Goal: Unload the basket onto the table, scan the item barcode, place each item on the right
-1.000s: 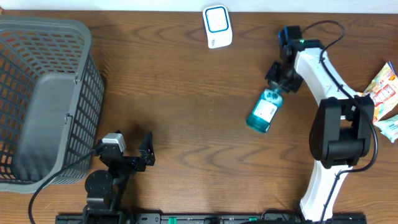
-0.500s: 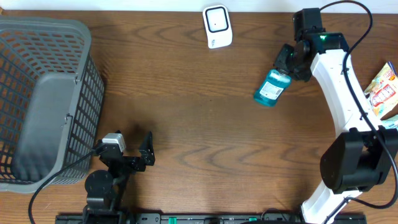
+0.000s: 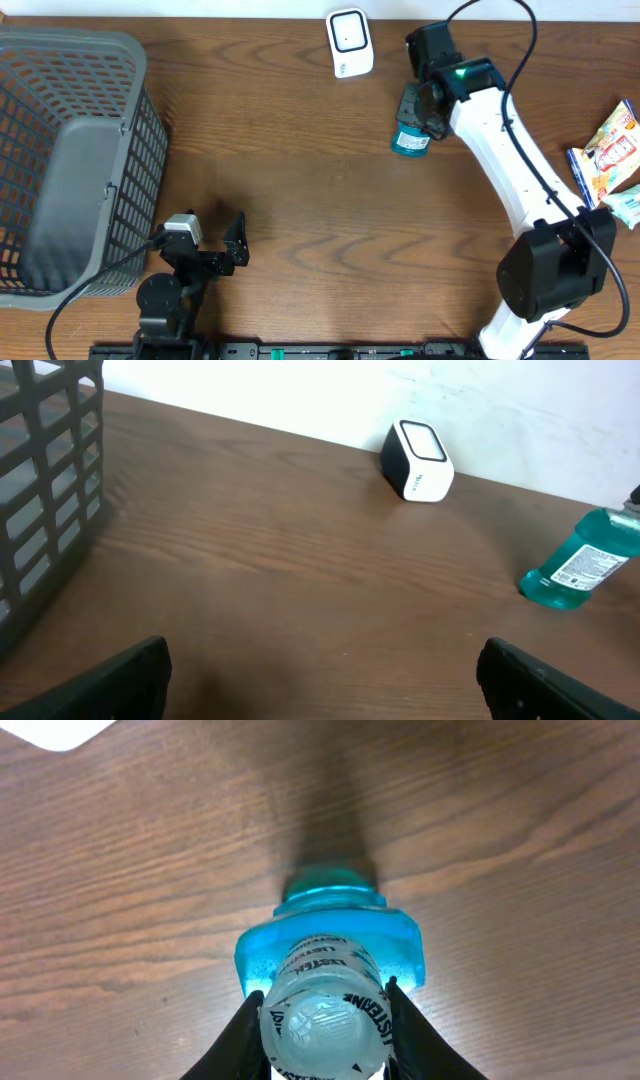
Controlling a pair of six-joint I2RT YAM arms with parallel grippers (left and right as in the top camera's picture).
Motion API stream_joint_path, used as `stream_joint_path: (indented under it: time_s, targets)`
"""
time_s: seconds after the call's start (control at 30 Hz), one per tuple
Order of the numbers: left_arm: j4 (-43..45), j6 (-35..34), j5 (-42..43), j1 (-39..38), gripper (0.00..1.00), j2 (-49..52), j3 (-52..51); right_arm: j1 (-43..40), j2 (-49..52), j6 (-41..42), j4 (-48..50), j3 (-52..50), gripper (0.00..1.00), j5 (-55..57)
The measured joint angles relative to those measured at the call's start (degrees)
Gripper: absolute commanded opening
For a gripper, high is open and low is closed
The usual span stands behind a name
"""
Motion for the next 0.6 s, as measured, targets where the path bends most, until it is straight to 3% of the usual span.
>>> stream_joint_path:
  time_s: [0.37, 0.47, 0.6]
  targets:
    - [0.0, 0.0, 0.0, 0.0, 0.98, 0.0, 0.0, -0.02, -0.13, 4.0, -1.46, 0.04, 0.5, 1.7]
    - [0.0, -0.02, 0.0, 0.0, 0.98, 0.0, 0.0, -0.02, -0.22, 4.52, -1.92, 0.17, 0.63, 1.75]
    - [0.0, 0.0, 0.0, 0.0, 0.98, 0.02, 0.0, -0.02, -1.22, 4.31, -4.52, 2.71, 0.95, 1.55]
